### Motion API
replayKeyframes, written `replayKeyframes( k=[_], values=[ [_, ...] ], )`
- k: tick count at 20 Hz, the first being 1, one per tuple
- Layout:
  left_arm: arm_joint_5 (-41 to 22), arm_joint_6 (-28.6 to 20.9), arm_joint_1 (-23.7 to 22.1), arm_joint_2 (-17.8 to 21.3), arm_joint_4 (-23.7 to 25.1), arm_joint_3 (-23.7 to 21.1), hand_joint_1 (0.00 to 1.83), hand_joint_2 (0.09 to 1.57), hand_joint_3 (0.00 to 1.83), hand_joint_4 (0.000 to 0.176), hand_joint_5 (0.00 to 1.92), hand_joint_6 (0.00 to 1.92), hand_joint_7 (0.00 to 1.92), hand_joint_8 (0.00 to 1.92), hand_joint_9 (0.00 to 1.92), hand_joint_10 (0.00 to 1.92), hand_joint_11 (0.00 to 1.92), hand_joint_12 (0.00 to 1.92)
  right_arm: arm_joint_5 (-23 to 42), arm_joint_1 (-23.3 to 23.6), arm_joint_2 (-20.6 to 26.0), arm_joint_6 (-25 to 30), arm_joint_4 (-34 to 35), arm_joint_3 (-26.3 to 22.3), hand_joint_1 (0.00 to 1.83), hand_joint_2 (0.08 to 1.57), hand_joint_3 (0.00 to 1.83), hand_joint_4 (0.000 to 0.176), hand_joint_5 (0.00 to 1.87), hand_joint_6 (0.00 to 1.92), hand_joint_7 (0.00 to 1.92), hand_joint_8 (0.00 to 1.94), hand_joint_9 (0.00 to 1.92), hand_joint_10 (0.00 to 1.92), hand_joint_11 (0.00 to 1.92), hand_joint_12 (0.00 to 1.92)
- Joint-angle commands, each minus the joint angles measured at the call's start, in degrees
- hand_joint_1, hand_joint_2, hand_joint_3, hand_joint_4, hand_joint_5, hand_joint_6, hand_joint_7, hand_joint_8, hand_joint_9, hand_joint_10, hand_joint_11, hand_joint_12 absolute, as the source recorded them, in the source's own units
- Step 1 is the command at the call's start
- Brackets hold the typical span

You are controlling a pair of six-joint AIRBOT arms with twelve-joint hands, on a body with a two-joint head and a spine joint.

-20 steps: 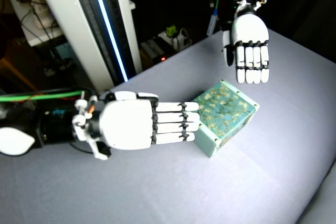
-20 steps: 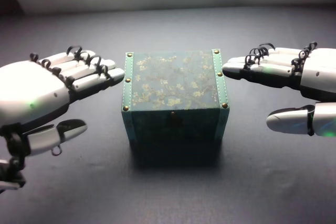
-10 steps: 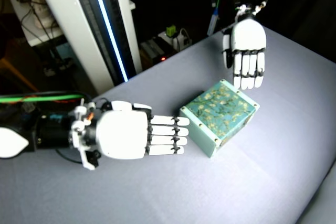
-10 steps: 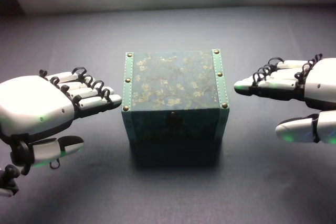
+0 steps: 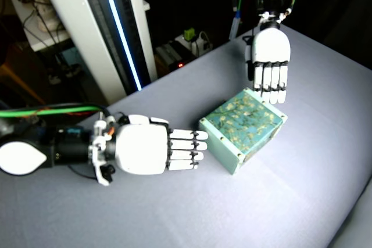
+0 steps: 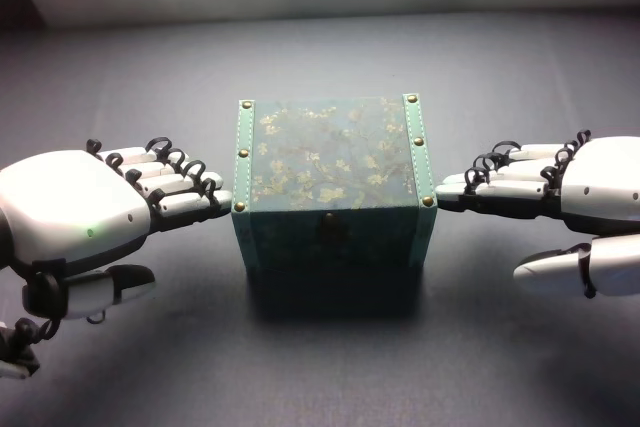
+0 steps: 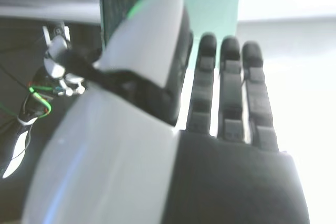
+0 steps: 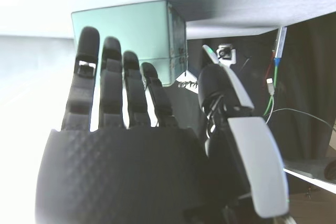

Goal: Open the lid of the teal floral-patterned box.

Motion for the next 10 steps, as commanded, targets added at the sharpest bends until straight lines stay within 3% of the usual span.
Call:
replayKeyframes(
  k=[1,3,4,5,6,7,10],
  values=[
    [-7.14,-0.35,-0.69,0.0,-0.89,0.29,0.86,1.43,0.0,0.0,0.08,0.0,0.07,0.0,0.1,0.0,0.1,0.09,6.83,0.98,-0.14,0.42,2.85,-0.13,0.15,1.47,0.01,0.0,0.02,0.0,0.01,0.0,0.11,0.02,0.0,0.59],
    [-7.78,-0.62,-0.68,-0.14,-1.1,0.35,0.83,1.43,0.0,0.0,0.06,0.0,0.07,0.0,0.13,0.01,0.15,0.12,7.63,1.04,-0.23,0.42,3.37,-0.24,0.07,1.47,0.01,0.0,0.05,0.01,0.02,0.0,0.08,0.01,0.0,0.43],
    [-8.04,-0.68,-0.68,-0.19,-1.16,0.35,0.82,1.45,0.0,0.0,0.06,0.0,0.1,0.0,0.18,0.0,0.12,0.4,7.87,1.04,-0.32,0.42,3.55,-0.25,0.03,1.47,0.0,0.0,0.05,0.0,0.03,0.0,0.08,0.0,0.0,0.43],
    [-8.42,-0.88,-0.67,-0.2,-1.17,0.34,0.82,1.45,0.0,0.0,0.06,0.0,0.1,0.0,0.18,0.0,0.12,0.4,8.13,1.04,-0.37,0.42,3.71,-0.25,0.03,1.47,0.0,0.0,0.05,0.0,0.03,0.0,0.08,0.0,0.0,0.43],
    [-8.98,-1.23,-0.66,-0.22,-1.25,0.34,0.84,1.44,0.0,0.0,0.06,0.0,0.08,0.0,0.19,0.0,0.11,0.57,8.48,1.04,-0.41,0.42,4.06,-0.28,0.03,1.46,0.0,0.0,0.06,0.0,0.05,0.0,0.13,0.0,0.01,0.53],
    [-9.48,-1.47,-0.65,-0.23,-1.39,0.34,0.78,1.45,0.01,0.0,0.05,0.0,0.06,0.0,0.12,0.0,0.02,0.55,8.83,1.04,-0.44,0.42,4.44,-0.31,0.05,1.45,0.0,0.0,0.09,0.0,0.07,0.0,0.13,0.0,0.0,0.56],
    [-11.0,-1.56,-0.61,-0.37,-2.22,0.34,0.76,1.47,0.01,0.0,0.02,0.0,0.05,0.0,0.12,0.0,0.0,0.57,9.76,1.04,-0.53,0.42,5.38,-0.31,0.03,1.45,0.0,0.0,0.07,0.0,0.07,0.0,0.12,0.0,0.0,0.47]
  ],
)
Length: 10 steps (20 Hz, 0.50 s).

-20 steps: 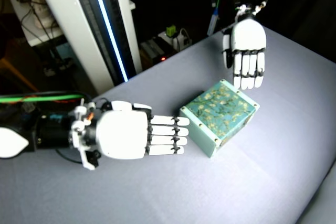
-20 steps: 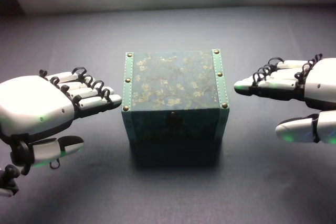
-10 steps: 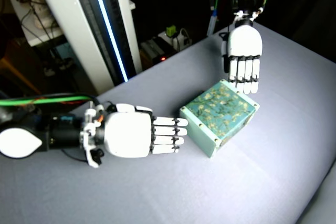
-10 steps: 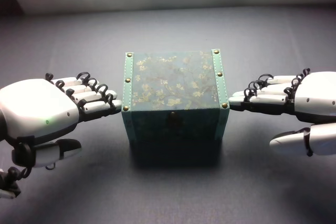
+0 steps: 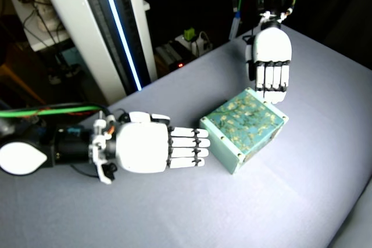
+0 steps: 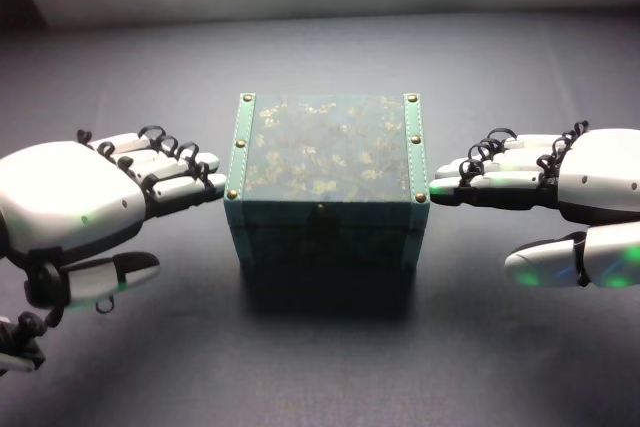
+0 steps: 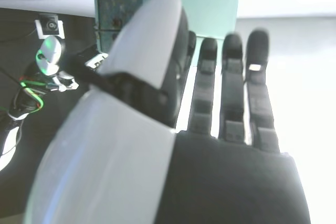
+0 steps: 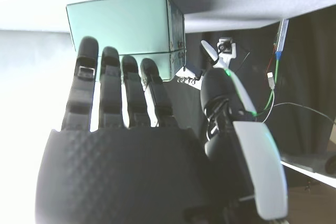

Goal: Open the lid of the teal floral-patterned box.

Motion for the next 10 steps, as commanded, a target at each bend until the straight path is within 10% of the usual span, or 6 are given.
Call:
replayKeyframes(
  k=[1,7,10],
  values=[
    [-9.32,-0.34,-0.65,-0.36,-0.42,-0.05,0.74,1.47,0.01,0.0,0.01,0.0,0.03,0.0,0.1,0.0,0.0,0.5,7.94,0.82,-0.15,0.44,3.26,-0.3,0.03,1.45,0.0,0.0,0.06,0.0,0.06,0.0,0.11,0.0,0.0,0.42],
    [-12.71,-0.35,-0.67,-0.36,-2.23,-0.12,0.57,1.51,0.0,0.0,0.0,0.0,0.09,0.0,0.32,0.01,0.05,0.73,11.14,0.81,-0.31,-0.02,8.07,-0.23,0.08,1.47,0.0,0.0,0.01,0.0,0.02,0.0,0.09,0.01,0.02,0.37],
    [-14.52,-0.35,-0.32,-0.4,-3.77,-0.12,0.63,1.51,0.0,0.0,0.04,0.0,0.13,0.0,0.32,0.0,0.0,0.71,12.65,0.81,-0.31,-1.39,11.4,-0.23,0.14,1.5,0.0,0.0,0.0,0.0,0.3,0.01,0.4,0.14,0.01,1.39]
  ],
)
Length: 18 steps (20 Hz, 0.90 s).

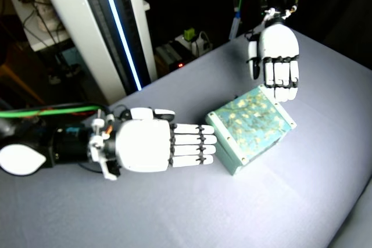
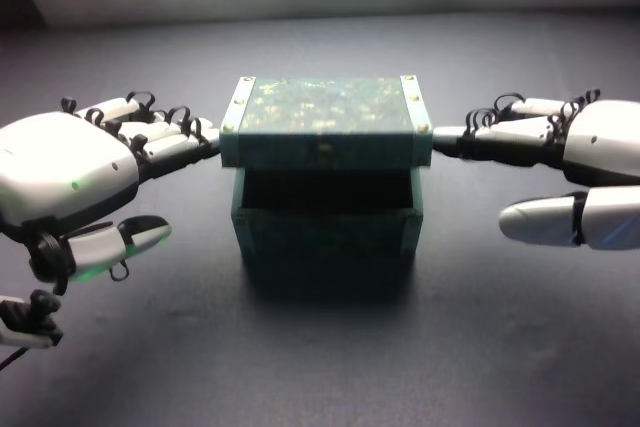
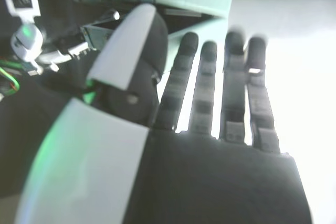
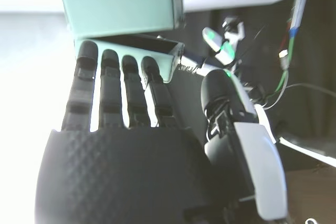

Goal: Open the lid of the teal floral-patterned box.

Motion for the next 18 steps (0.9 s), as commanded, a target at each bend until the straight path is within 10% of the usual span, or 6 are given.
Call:
replayKeyframes(
  k=[1,4,5,7,9,18],
  values=[
    [-9.5,-0.32,-0.12,-0.49,0.19,-0.27,0.65,1.51,0.0,0.0,0.04,0.0,0.08,0.0,0.23,0.0,0.0,0.61,10.02,0.82,-0.28,-0.08,3.29,-0.31,0.16,1.5,0.0,0.0,0.0,0.0,0.16,0.02,0.26,0.06,0.0,1.07],
    [-13.03,1.05,1.02,-1.53,-3.96,-0.16,0.74,1.48,0.0,0.024,0.0,0.0,0.04,0.0,0.26,0.0,0.0,0.84,11.9,-0.09,-0.59,-1.35,7.15,-0.27,0.16,1.47,0.0,0.015,0.0,0.0,0.0,0.0,0.0,0.0,0.0,0.1],
    [-13.52,1.17,1.14,-1.81,-4.68,0.0,0.72,1.49,0.0,0.0,0.0,0.0,0.01,0.0,0.19,0.0,0.0,0.84,12.21,-0.29,-0.68,-1.48,7.75,-0.24,0.11,1.47,0.0,0.005,0.0,0.0,0.0,0.0,0.02,0.0,0.03,0.08],
    [-14.8,1.29,1.7,-2.32,-6.37,0.32,0.38,1.53,0.02,0.0,0.01,0.0,0.06,0.01,0.08,0.01,0.0,0.31,12.69,-0.58,-0.98,-1.58,8.72,-0.03,0.09,1.43,0.0,0.015,0.01,0.0,0.03,0.0,0.06,0.0,0.09,0.11],
    [-16.16,1.91,2.35,-2.54,-8.17,0.32,0.36,1.55,0.01,0.0,0.01,0.0,0.07,0.0,0.08,0.0,0.0,0.23,12.99,-0.58,-1.24,-1.82,9.49,0.09,0.04,1.44,0.0,0.016,0.01,0.0,0.03,0.0,0.05,0.0,0.06,0.1],
    [-20.86,2.63,2.91,-5.45,-13.04,1.28,0.43,1.48,0.0,0.0,0.09,0.0,0.14,0.01,0.16,0.01,0.0,0.4,16.0,-0.82,-3.67,-3.65,16.19,1.75,0.05,1.39,0.0,0.01,0.06,0.0,0.06,0.0,0.08,0.0,0.06,0.09]
  ],
)
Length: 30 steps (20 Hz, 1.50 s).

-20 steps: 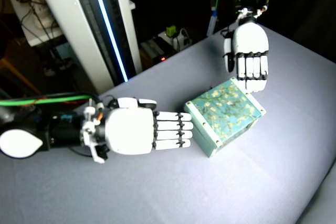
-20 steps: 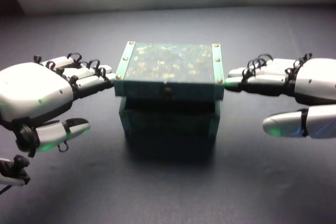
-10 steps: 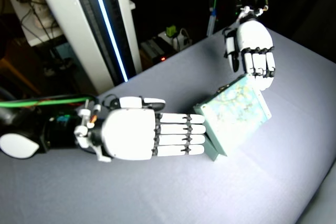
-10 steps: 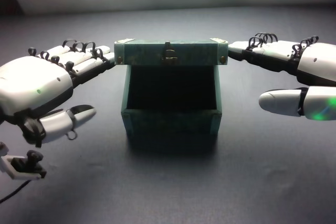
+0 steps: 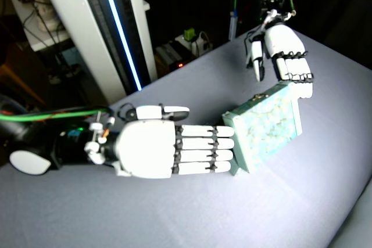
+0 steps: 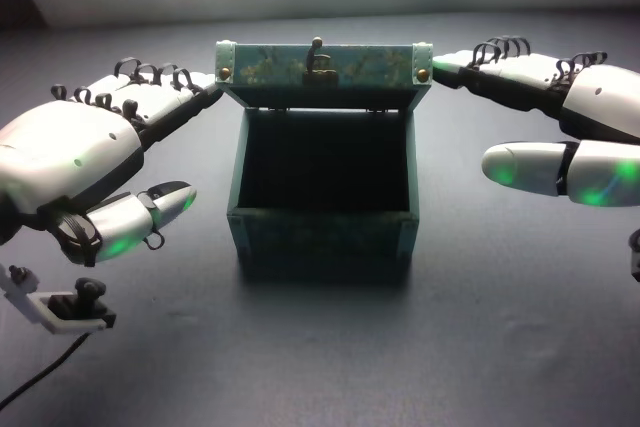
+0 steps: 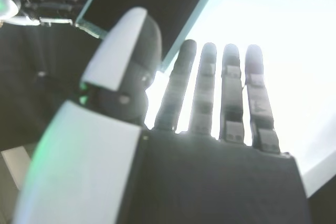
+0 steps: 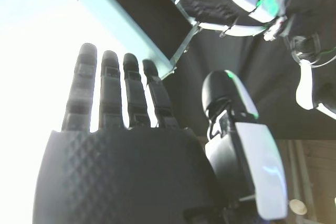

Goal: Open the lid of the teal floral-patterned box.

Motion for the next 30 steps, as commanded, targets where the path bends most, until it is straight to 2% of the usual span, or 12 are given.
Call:
replayKeyframes(
  k=[1,7,10,12,14,16,18,19,24,25,29,30],
  values=[
    [-8.23,-0.25,-0.49,-0.41,1.38,0.12,0.36,1.47,0.0,0.0,0.08,0.0,0.12,0.0,0.13,0.0,0.0,0.35,8.93,0.3,-0.29,0.19,2.34,0.12,0.08,1.39,0.0,0.0,0.09,0.01,0.09,0.01,0.1,0.01,0.09,0.1],
    [-7.35,-0.25,-3.21,-2.44,1.19,2.35,0.14,1.31,0.0,0.0,0.14,0.0,0.13,0.0,0.1,0.0,0.0,0.21,9.79,0.33,-2.22,-0.63,6.01,1.68,0.19,1.43,0.0,0.0,0.11,0.0,0.14,0.01,0.18,0.02,0.18,0.14],
    [-6.63,-0.25,-4.7,-3.59,1.2,3.53,0.17,1.35,0.01,0.0,0.15,0.0,0.14,0.0,0.1,0.0,0.0,0.2,9.8,0.99,-3.21,-0.63,6.9,2.53,0.2,1.44,0.0,0.0,0.09,0.0,0.11,0.0,0.17,0.0,0.18,0.14],
    [-6.24,-0.25,-5.42,-4.14,1.2,4.16,0.12,1.35,0.0,0.0,0.15,0.0,0.16,0.0,0.12,0.0,0.0,0.25,9.8,1.5,-3.7,-0.64,7.58,3.17,0.25,1.44,0.0,0.0,0.11,0.0,0.13,0.0,0.18,0.0,0.03,0.54],
    [-5.74,-0.25,-5.94,-4.48,1.2,4.67,0.12,1.38,0.01,0.0,0.14,0.0,0.15,0.0,0.1,0.0,0.0,0.16,9.76,1.66,-4.21,-0.64,8.33,4.0,0.24,1.43,0.0,0.0,0.1,0.0,0.13,0.01,0.19,0.0,0.0,0.69],
    [-5.27,-0.25,-6.53,-4.84,1.19,5.23,0.34,1.42,0.01,0.0,0.13,0.0,0.13,0.0,0.1,0.0,0.0,0.19,9.32,1.85,-4.6,-0.64,8.71,4.66,0.26,1.4,0.0,0.0,0.11,0.0,0.12,0.01,0.21,0.01,0.0,0.81],
    [-4.81,-0.25,-7.19,-5.2,1.19,5.83,0.34,1.39,0.0,0.023,0.09,0.0,0.09,0.0,0.09,0.0,0.0,0.24,8.56,2.09,-4.99,-0.64,8.77,5.32,0.27,1.41,0.0,0.0,0.11,0.0,0.07,0.01,0.07,0.02,0.0,0.41],
    [-4.24,-0.25,-7.82,-5.56,1.19,6.37,0.33,1.37,0.0,0.002,0.1,0.0,0.09,0.0,0.11,0.01,0.03,0.26,7.98,2.11,-5.37,-0.64,8.87,5.91,0.26,1.42,0.0,0.0,0.1,0.0,0.07,0.01,0.06,0.01,0.0,0.3],
    [-2.36,0.19,-10.04,-7.09,1.23,8.23,0.17,1.4,0.0,0.022,0.14,0.01,0.18,0.01,0.24,0.01,0.05,0.66,5.56,3.11,-6.41,-0.63,8.91,7.49,0.25,1.43,0.0,0.0,0.12,0.0,0.1,0.0,0.11,0.0,0.0,0.37],
    [-2.35,0.28,-10.04,-7.09,1.2,8.24,0.14,1.39,0.0,0.0,0.15,0.0,0.19,0.01,0.24,0.01,0.05,0.65,5.3,3.33,-6.53,-0.63,8.88,7.71,0.26,1.43,0.0,0.0,0.11,0.0,0.09,0.0,0.09,0.0,0.0,0.33],
    [-2.44,0.58,-10.16,-7.06,0.18,8.78,0.27,1.49,0.02,0.0,0.15,0.0,0.17,0.0,0.17,0.01,0.0,0.54,4.03,4.42,-6.78,-0.63,8.67,8.9,0.27,1.43,0.0,0.0,0.12,0.0,0.11,0.01,0.1,0.0,0.0,0.34],
    [-2.51,0.65,-10.17,-6.96,-0.03,8.84,0.37,1.54,0.02,0.0,0.14,0.0,0.15,0.0,0.12,0.01,0.0,0.25,3.79,4.44,-6.77,-0.63,8.68,9.05,0.26,1.43,0.0,0.0,0.12,0.0,0.12,0.0,0.09,0.0,0.0,0.29]
  ],
)
